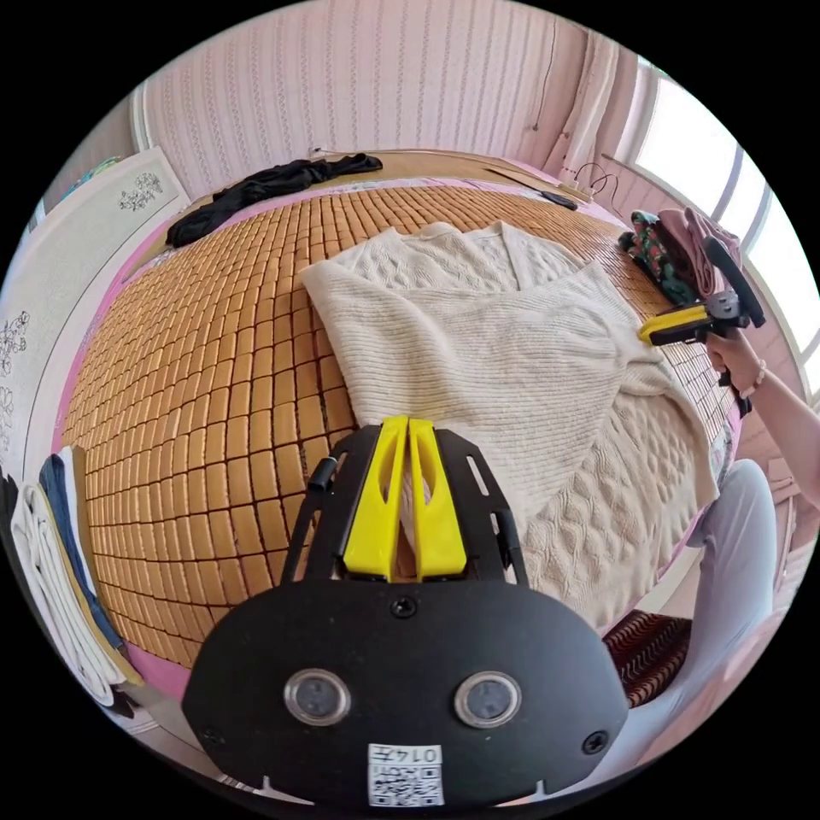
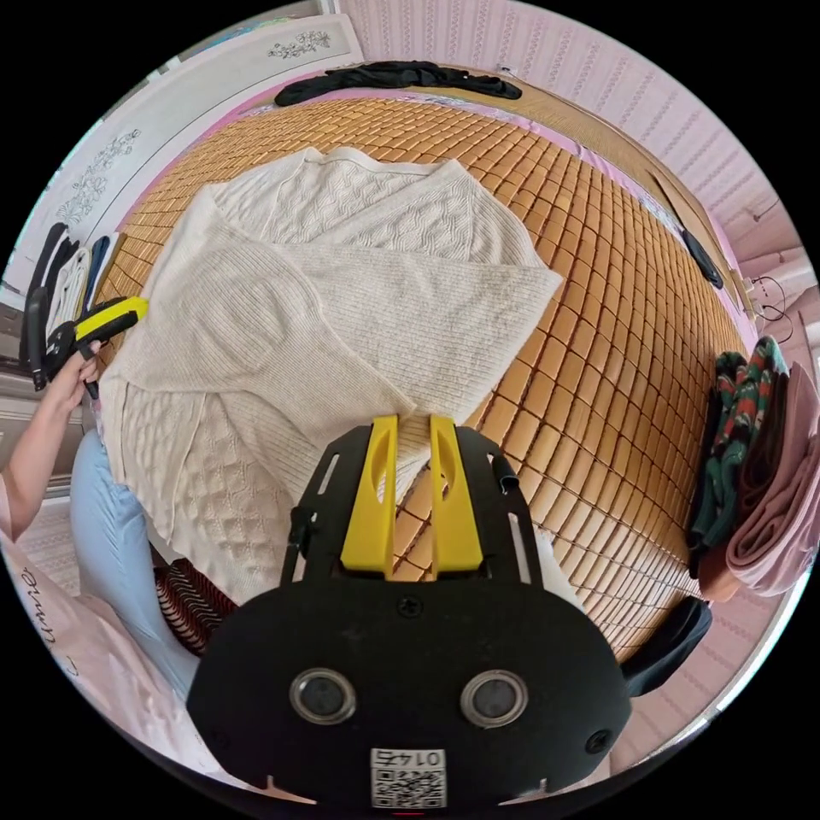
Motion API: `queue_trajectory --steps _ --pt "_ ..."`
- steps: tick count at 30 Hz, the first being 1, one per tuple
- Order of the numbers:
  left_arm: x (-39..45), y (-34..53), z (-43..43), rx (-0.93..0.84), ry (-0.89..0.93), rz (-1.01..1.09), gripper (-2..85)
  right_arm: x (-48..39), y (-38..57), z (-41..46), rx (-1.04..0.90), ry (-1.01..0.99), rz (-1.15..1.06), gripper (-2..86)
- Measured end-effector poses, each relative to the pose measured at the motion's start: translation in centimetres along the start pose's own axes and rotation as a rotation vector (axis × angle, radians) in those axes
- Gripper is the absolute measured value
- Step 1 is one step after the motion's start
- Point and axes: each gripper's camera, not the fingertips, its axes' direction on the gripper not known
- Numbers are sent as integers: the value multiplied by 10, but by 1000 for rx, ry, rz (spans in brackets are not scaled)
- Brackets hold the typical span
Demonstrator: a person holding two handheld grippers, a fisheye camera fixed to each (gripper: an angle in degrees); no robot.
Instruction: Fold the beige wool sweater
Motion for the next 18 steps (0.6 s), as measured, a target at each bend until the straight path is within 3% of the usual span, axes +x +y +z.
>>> queue_trajectory --steps 4,7,11,15,18 --pt "-25 -11 -5 -25 47 -56 10 31 7 -7 -3 -155 39 20" --pt "-55 -28 -20 54 -6 -124 37 57 10 -23 129 -193 85 7" --pt "-99 -66 -17 165 -34 -213 76 92 -8 -26 215 -151 204 75" --pt "-142 -110 20 59 -19 -338 108 122 -25 -9 186 -152 342 110" --pt "-169 -122 53 -71 174 -426 87 138 -29 8 169 -288 406 94"
